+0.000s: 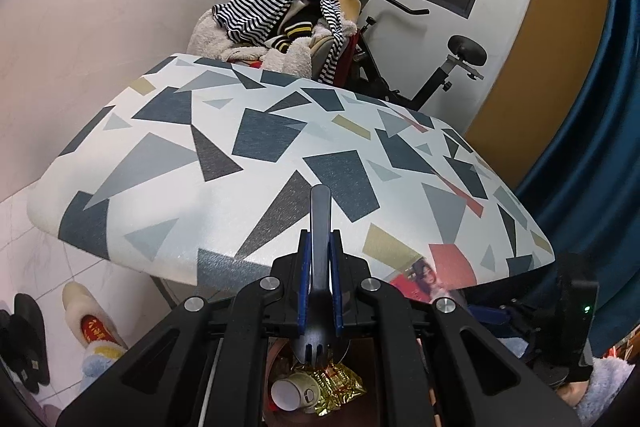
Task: Collect trash
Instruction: 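Carry the card holder over the brown bin and open the right gripper while the left carries the spork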
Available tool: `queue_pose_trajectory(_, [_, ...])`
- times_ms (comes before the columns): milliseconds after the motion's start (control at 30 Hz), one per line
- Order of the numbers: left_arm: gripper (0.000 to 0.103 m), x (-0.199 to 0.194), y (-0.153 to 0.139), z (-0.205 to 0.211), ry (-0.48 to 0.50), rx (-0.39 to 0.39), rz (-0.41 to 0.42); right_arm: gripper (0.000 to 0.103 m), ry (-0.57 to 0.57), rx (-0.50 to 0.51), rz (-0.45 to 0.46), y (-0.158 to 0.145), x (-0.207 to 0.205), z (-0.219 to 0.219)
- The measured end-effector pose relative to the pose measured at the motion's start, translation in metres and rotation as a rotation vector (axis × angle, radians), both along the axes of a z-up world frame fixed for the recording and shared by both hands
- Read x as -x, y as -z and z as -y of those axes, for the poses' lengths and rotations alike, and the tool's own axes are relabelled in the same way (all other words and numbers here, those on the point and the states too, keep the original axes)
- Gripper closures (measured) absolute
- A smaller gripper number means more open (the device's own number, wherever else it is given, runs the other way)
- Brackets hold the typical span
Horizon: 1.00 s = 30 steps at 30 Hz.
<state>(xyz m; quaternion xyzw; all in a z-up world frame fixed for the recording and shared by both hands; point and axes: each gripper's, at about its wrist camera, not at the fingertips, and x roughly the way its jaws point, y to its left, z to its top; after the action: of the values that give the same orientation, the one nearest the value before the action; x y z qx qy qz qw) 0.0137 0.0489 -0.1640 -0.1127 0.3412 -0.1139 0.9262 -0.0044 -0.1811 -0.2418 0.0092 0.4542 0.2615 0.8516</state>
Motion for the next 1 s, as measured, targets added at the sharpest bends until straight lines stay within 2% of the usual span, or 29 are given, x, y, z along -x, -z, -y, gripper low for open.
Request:
queue_pose_trajectory(200, [0.093,0.011,0.001,-0.003,-0.003,0.006,-0.001,0.011,-0.078,-0.032,-0.049,0.009,0.01,-0.014])
queue_pose_trajectory(500, [0.093,0.012,0.007,-0.006,-0.007,0.016,-0.014,0.011,-0.131,-0.012,-0.073,0.017,0.017,-0.033])
queue_pose_trajectory(600, [0.093,0.012,0.009,-0.006,-0.005,0.018,-0.021,0.01,-0.103,0.008,-0.084,0.024,0.014,-0.036])
queue_pose_trajectory(733, [0.093,0.011,0.011,-0.006,-0.001,0.019,-0.026,0.006,-0.054,-0.064,-0.126,0.025,0.006,-0.028])
queue_pose_trajectory(1000, [0.093,0.012,0.019,0.008,0.044,0.015,-0.055,0.006,0.043,-0.079,-0.061,0.005,0.0,-0.001])
